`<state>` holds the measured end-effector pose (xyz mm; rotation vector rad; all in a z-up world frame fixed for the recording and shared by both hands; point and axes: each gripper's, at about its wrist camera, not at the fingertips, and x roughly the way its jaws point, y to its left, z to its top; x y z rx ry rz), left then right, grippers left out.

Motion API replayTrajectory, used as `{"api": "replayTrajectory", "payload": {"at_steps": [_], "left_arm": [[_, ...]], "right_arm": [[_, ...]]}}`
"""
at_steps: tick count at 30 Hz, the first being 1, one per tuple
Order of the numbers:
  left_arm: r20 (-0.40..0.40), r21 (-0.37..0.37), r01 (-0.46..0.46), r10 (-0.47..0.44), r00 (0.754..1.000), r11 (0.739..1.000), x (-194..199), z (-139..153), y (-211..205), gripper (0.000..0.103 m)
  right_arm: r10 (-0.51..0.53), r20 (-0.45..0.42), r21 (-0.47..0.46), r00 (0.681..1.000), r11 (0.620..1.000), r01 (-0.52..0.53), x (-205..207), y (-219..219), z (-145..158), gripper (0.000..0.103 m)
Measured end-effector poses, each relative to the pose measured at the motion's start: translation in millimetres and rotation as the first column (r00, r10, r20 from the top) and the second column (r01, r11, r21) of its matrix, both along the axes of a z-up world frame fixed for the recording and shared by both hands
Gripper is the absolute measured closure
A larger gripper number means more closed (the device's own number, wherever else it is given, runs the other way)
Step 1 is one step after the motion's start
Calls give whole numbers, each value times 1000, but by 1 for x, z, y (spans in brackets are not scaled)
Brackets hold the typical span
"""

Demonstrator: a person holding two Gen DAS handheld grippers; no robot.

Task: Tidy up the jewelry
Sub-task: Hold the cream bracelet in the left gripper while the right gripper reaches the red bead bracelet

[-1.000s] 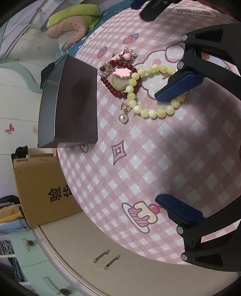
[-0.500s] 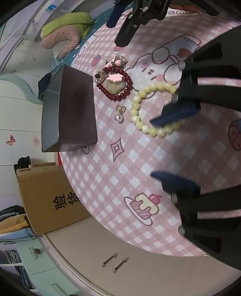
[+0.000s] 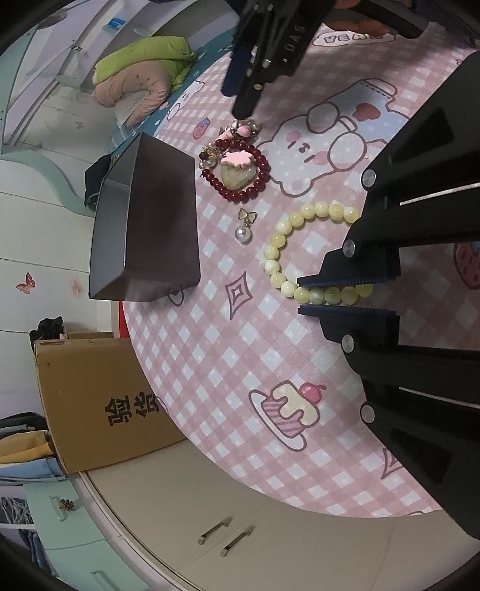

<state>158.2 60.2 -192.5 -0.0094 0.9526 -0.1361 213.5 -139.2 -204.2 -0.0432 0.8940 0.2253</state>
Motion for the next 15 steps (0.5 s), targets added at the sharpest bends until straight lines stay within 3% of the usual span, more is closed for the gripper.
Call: {"api": "replayTrajectory", "payload": {"at_steps": [6, 10, 15], "left_arm": [[-2, -20, -2, 2, 1000, 1000, 0, 0, 3, 95], [-3, -23, -2, 2, 1000, 1000, 1, 0, 3, 95], [-10, -49, -5, 5, 1000, 999, 2, 1, 6, 95]], "right_arm": [[48, 18, 14, 999, 999, -48, -4, 8, 8, 53], [70, 6, 13, 998, 997, -70, -1, 15, 5, 70], [71, 23, 45, 997, 996, -72, 9, 15, 18, 71]]}}
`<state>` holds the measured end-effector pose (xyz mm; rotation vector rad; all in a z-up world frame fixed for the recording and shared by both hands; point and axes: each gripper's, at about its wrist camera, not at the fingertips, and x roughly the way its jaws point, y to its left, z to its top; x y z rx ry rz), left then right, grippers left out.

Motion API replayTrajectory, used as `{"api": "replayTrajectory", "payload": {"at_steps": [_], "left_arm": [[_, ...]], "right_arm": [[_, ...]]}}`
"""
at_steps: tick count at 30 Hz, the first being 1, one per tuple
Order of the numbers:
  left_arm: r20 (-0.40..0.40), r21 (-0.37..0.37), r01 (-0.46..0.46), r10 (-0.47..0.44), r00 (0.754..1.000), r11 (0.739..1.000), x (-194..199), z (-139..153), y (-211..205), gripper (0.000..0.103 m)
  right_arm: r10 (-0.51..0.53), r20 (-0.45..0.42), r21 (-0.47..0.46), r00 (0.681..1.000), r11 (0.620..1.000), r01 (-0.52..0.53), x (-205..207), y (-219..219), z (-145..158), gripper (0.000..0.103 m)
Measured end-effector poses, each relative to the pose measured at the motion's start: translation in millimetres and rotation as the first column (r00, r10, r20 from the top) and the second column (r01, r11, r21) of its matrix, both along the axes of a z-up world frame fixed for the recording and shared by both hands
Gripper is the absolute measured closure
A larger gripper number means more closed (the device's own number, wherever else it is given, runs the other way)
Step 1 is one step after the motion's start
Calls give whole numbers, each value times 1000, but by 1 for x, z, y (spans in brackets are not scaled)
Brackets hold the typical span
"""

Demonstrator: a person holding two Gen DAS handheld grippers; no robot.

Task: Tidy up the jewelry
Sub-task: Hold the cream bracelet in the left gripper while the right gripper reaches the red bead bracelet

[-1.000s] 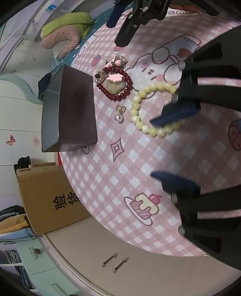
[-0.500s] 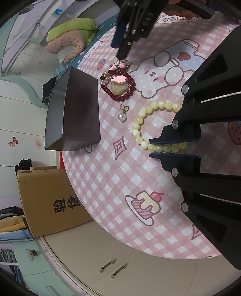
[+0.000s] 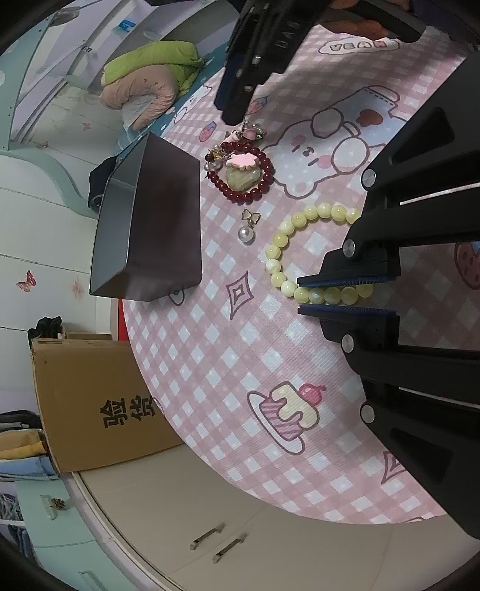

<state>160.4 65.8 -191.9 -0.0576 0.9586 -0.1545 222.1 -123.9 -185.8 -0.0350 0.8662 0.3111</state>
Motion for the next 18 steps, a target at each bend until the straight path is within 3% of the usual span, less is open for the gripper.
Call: {"api": "replayTrajectory", "payload": {"at_steps": [6, 11, 15, 18], "left_arm": [[2, -5, 0, 0, 1000, 1000, 0, 0, 2, 95], [0, -13, 1, -1, 1000, 1000, 1, 0, 2, 95], [1, -18, 2, -2, 1000, 1000, 2, 0, 3, 95], [4, -18, 4, -4, 1000, 1000, 3, 0, 3, 95]], "right_arm": [[25, -31, 6, 999, 1000, -25, 26, 15, 3, 72], [49, -98, 5, 994, 999, -49, 45, 26, -8, 82], [60, -110, -1, 992, 998, -60, 47, 26, -11, 93], [68, -113, -6, 991, 998, -69, 44, 26, -13, 94]]}}
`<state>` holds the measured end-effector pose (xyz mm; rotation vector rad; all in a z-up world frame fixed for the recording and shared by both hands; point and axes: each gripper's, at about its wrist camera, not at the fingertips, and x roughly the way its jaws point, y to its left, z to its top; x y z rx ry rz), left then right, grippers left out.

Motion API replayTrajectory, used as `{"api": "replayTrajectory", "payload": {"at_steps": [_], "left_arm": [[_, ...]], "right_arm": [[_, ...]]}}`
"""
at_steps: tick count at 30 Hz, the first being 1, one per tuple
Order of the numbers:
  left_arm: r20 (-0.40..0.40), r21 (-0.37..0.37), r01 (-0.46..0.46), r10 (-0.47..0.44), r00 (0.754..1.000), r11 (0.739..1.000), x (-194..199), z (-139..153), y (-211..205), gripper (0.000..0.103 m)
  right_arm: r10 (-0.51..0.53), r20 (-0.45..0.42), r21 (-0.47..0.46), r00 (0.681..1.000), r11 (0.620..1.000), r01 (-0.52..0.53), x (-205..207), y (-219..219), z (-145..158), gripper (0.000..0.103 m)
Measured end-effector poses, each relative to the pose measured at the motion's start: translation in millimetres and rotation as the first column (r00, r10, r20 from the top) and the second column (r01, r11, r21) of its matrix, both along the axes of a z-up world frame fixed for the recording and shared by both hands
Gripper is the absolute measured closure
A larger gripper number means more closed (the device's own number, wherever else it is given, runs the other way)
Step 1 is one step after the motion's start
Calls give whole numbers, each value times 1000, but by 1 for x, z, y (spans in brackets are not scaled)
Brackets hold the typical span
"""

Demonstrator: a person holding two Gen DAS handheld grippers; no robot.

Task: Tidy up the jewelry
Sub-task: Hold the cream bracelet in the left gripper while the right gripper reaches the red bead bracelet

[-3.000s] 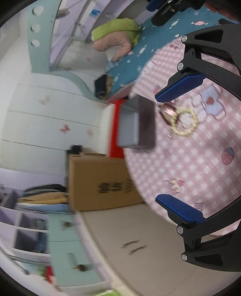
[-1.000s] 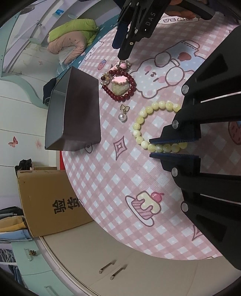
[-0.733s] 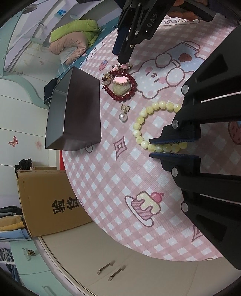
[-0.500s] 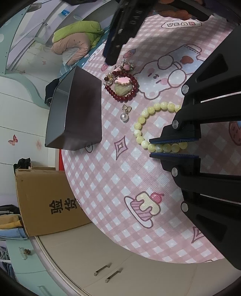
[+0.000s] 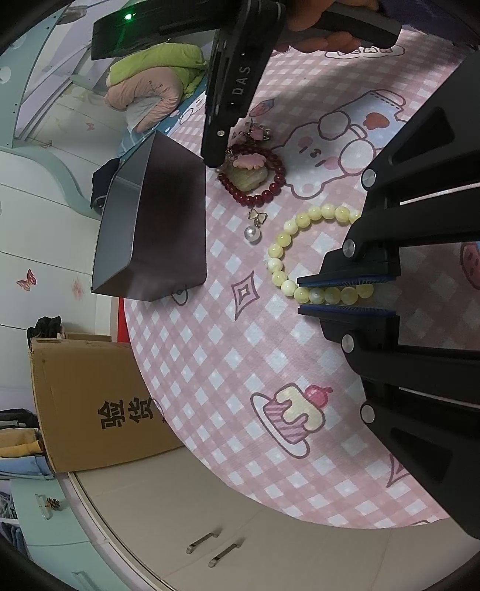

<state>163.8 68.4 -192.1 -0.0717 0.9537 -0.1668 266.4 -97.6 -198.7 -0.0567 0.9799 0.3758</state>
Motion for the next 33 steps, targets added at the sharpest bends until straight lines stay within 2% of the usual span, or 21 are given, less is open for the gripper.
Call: {"api": "replayTrajectory", "payload": {"at_steps": [5, 7, 12, 15, 16, 20, 25, 26, 27, 28, 29, 33], "left_arm": [[-2, -8, -1, 1, 1000, 1000, 1, 0, 0, 95], [1, -26, 1, -1, 1000, 1000, 1, 2, 2, 95], [43, -40, 26, -24, 999, 999, -2, 13, -4, 95], [51, -35, 35, -33, 998, 999, -3, 17, -7, 95], [47, -36, 31, -29, 998, 999, -2, 17, -7, 95], [40, -44, 21, -19, 999, 999, -4, 16, -4, 95], [33, -43, 17, -16, 999, 999, -4, 14, 2, 95], [32, -44, 17, -15, 999, 999, -3, 13, 3, 95], [33, -47, 17, -16, 999, 999, -3, 13, 4, 95], [33, -50, 18, -16, 999, 999, -3, 13, 5, 95], [32, -52, 20, -18, 999, 998, -3, 13, 5, 95], [31, -59, 22, -20, 999, 998, -3, 13, 6, 95]], "right_arm": [[-3, 42, 38, 999, 999, 1, -11, -7, 13, 95], [-1, 63, 60, 998, 998, -3, -17, -10, 23, 100], [10, 97, 77, 995, 997, -17, -31, -14, 46, 99], [22, 65, 101, 998, 995, -28, -27, -16, 43, 99], [10, 57, 76, 998, 997, -15, -22, -15, 38, 96], [22, 14, 28, 1000, 999, -22, -7, -8, 18, 96], [62, -17, 27, 998, 998, -61, 3, 2, 11, 94], [73, -20, 15, 997, 997, -72, 5, 5, 11, 92], [81, -24, 3, 996, 997, -81, 6, 8, 11, 77], [89, -22, -15, 996, 996, -90, 7, 11, 11, 49], [92, -11, -38, 996, 995, -93, 8, 13, 10, 43], [128, -42, -68, 991, 989, -131, 10, 13, 4, 44]]}}
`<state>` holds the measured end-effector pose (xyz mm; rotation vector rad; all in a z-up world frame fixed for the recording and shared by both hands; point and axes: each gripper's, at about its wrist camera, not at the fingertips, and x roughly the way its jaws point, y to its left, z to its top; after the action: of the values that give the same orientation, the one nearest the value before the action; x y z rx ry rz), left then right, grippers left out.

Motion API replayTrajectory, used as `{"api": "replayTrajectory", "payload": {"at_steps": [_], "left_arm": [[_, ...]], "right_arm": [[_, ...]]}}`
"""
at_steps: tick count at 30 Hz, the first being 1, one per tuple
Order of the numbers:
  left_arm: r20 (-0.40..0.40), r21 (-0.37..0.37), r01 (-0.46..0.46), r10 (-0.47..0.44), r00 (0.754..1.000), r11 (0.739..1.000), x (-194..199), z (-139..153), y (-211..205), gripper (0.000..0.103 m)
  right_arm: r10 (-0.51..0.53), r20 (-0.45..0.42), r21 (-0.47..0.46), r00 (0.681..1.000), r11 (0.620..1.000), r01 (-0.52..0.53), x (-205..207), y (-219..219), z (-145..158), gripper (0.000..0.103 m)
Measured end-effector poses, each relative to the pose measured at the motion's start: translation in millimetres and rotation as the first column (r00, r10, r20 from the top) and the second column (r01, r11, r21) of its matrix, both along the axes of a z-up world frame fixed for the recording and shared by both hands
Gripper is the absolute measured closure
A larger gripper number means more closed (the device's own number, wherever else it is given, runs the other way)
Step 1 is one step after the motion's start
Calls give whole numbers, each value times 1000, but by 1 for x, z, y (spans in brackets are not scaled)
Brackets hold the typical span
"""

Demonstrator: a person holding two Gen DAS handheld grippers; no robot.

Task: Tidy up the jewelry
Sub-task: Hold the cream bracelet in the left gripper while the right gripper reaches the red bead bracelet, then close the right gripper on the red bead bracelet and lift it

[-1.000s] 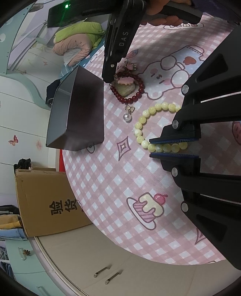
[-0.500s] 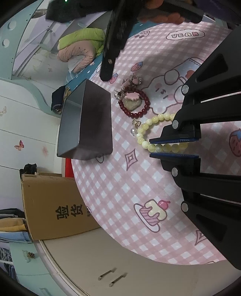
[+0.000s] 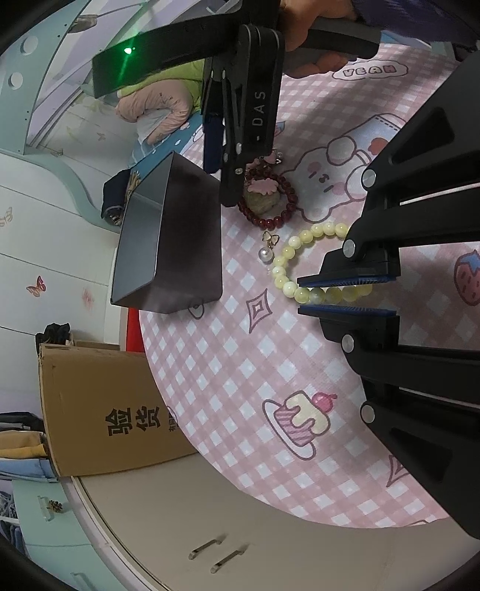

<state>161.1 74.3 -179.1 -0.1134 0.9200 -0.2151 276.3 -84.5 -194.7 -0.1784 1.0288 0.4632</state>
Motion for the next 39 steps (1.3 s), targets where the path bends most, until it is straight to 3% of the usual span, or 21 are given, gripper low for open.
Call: {"api": "replayTrajectory", "payload": {"at_steps": [3, 13, 17, 33, 37, 39], "left_arm": [[-3, -3, 3, -3, 1000, 1000, 1, -2, 0, 95], [-11, -3, 2, -2, 1000, 1000, 4, -7, 0, 95], [-12, -9, 5, -5, 1000, 1000, 4, -9, -1, 95], [-21, -4, 10, -10, 1000, 1000, 2, -9, -4, 95], [-25, -2, 16, -16, 1000, 1000, 1, -9, -7, 95], [-29, 0, 16, -16, 999, 1000, 0, -9, -7, 95]], "right_arm": [[23, -10, -44, 1000, 999, -24, 1, 1, -8, 50], [84, -28, -54, 996, 995, -85, 1, -2, -5, 69], [81, 1, -33, 997, 996, -81, 4, -9, 0, 69], [230, -45, -181, 972, 955, -235, -26, 21, -10, 69], [224, -36, -180, 974, 957, -227, -23, 21, -11, 83], [218, -26, -167, 976, 961, -219, -24, 19, -10, 83]]}}
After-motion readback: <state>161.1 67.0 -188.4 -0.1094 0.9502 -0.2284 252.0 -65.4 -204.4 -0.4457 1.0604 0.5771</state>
